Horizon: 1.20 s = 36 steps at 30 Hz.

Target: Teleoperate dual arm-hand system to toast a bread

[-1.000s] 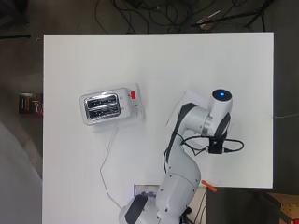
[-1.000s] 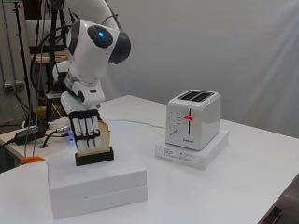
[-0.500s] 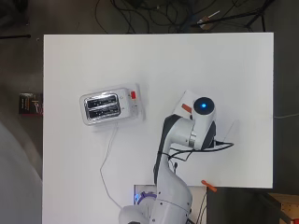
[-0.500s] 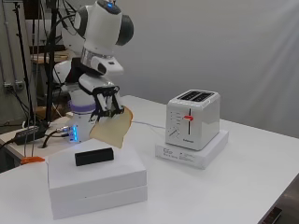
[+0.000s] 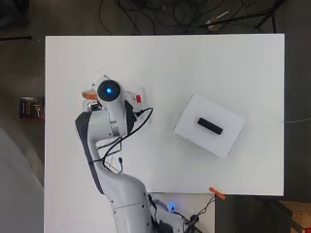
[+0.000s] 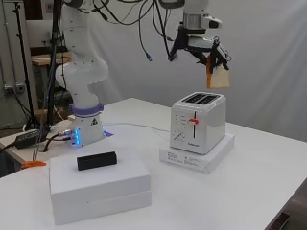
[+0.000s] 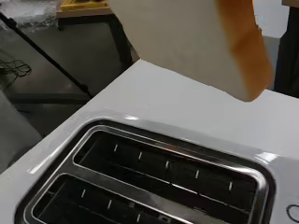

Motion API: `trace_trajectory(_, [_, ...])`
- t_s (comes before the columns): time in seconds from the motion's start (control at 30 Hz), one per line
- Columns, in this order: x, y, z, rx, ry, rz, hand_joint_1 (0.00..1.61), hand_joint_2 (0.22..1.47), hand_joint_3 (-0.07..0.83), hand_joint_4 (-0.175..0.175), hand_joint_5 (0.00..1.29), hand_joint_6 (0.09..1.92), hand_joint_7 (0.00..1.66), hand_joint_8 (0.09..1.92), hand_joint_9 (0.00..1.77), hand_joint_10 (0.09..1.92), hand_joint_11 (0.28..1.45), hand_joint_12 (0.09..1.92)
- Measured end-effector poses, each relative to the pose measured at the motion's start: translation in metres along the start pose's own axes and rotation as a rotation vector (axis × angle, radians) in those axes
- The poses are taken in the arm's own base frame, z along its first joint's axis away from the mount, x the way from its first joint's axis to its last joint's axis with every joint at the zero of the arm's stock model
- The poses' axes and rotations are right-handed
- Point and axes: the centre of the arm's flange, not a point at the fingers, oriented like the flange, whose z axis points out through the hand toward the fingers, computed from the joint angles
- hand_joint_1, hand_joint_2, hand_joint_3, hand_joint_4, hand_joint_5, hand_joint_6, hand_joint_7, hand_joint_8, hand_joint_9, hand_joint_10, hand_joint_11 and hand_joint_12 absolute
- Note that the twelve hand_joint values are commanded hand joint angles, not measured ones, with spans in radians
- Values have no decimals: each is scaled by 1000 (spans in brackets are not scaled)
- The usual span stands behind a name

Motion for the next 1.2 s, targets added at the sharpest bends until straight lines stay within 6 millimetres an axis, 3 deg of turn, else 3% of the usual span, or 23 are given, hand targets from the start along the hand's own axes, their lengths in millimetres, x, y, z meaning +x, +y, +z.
trace_trajectory(0.13, [28,12,27,57,23,-116,1231,1173,-1,-175,693,1291,1078,939,1408,87,813,87])
trace_trajectory(0.23, [26,12,44,62,-3,-165,1236,1167,-1,-175,706,1252,1087,942,1455,87,890,87])
trace_trajectory(0.4, [15,14,49,57,-21,-198,1234,1171,1,-175,695,1273,1078,953,1456,87,888,101])
trace_trajectory(0.43, [13,12,49,55,-19,-203,1116,1203,0,-60,704,1309,1112,756,1454,87,884,110])
trace_trajectory(0.53, [8,5,41,34,-15,-231,1203,1182,1,-146,692,1301,1083,898,1429,87,846,130])
trace_trajectory(0.63, [6,-5,32,-8,-20,-255,1227,1178,2,-173,680,1315,1068,947,1406,87,824,128])
trace_trajectory(0.67, [5,-6,31,-15,-22,-260,1102,1211,1,-50,686,1347,1094,738,1399,87,820,125])
trace_trajectory(0.7, [5,-6,32,-15,-27,-263,996,1239,1,51,688,1376,1148,495,1397,87,822,127])
trace_trajectory(0.73, [4,-6,33,-11,-32,-268,932,1255,1,112,691,1392,1202,301,1402,87,825,134])
trace_trajectory(0.8, [0,-8,38,2,-33,-288,879,1270,1,161,690,1409,1247,112,1399,87,807,131])
trace_trajectory(0.87, [-3,-13,45,13,-42,-305,859,1281,1,173,676,1433,1249,87,1378,87,784,104])
trace_trajectory(0.9, [-5,-16,49,18,-50,-305,989,1245,-1,50,677,1410,1186,340,1372,87,781,87])
trace_trajectory(0.93, [-7,-19,51,20,-56,-305,1092,1222,-1,-50,667,1407,1120,614,1368,87,781,87])
trace_trajectory(0.97, [-9,-19,53,19,-61,-304,1154,1210,0,-110,659,1406,1076,790,1371,87,790,87])
trace_trajectory(1.03, [-13,-18,55,10,-71,-299,1205,1199,0,-161,652,1386,1041,950,1396,87,823,87])
trace_trajectory(1.2, [-20,-10,70,14,-117,-273,1228,1185,-1,-175,676,1301,1044,1015,1438,87,857,87])
